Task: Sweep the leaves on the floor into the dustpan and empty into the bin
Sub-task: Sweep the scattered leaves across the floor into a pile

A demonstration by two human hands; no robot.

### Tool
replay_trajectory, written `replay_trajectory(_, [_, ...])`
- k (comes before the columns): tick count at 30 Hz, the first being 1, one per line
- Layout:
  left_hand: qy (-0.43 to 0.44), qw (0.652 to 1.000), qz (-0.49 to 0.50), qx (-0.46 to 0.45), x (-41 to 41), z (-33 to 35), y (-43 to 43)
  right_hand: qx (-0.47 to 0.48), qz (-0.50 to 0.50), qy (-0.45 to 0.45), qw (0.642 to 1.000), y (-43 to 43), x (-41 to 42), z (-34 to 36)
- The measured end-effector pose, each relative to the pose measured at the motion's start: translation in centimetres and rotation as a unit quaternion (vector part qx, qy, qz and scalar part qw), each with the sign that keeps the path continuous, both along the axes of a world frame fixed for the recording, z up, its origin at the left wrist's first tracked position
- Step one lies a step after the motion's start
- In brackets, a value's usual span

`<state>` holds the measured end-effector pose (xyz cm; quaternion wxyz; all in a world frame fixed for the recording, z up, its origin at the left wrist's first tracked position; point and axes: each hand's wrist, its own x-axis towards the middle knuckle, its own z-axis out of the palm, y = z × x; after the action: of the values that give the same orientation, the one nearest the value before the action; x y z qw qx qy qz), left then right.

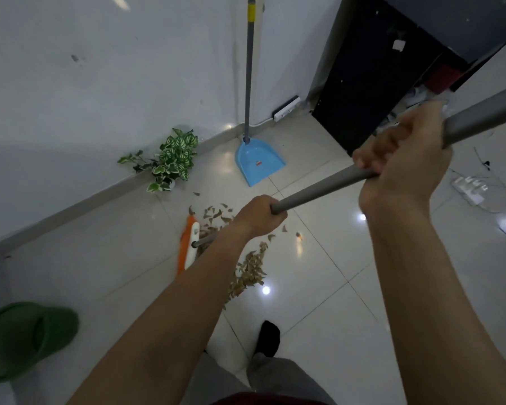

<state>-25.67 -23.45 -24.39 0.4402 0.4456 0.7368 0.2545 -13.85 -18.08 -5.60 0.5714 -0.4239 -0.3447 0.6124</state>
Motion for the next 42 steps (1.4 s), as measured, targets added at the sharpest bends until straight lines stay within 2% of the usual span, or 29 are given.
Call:
replay_trajectory(5, [0.05,0.998,0.035,-0.004,-0.1,-0.3,-1.3,-0.048,0.044,0.027,0.998,1.8,1.3,-1.5])
replay_trajectory(11, [0.104,0.982,0.142,-0.074,-1.3,-4.4,-8.2,-0.107,0.19,0.032,0.975,-0.5,-1.6,-6.3])
replay_trajectory(18, [0.034,0.957,0.278,-0.082,1.9,-8.1,-12.0,-0.078,0.354,-0.018,0.932,-2.9,-4.1,-7.9])
replay_trajectory(26, [-0.064,0.938,0.337,0.044,3.6,-4.6,-5.1,-0.012,0.324,-0.041,0.945,1.2,-4.2,-2.0])
replay_trajectory(32, [-0.08,0.947,0.298,0.091,3.2,-1.6,-1.8,0.055,0.317,-0.044,0.946,2.0,-4.0,1.5])
replay_trajectory(37, [-0.075,0.962,0.248,0.085,1.1,0.1,-2.9,0.07,0.308,-0.027,0.948,0.7,-5.0,3.3])
replay_trajectory(42, [-0.054,0.972,0.215,0.078,-3.1,-0.1,-6.4,0.035,0.277,-0.009,0.96,-1.7,-7.4,2.7])
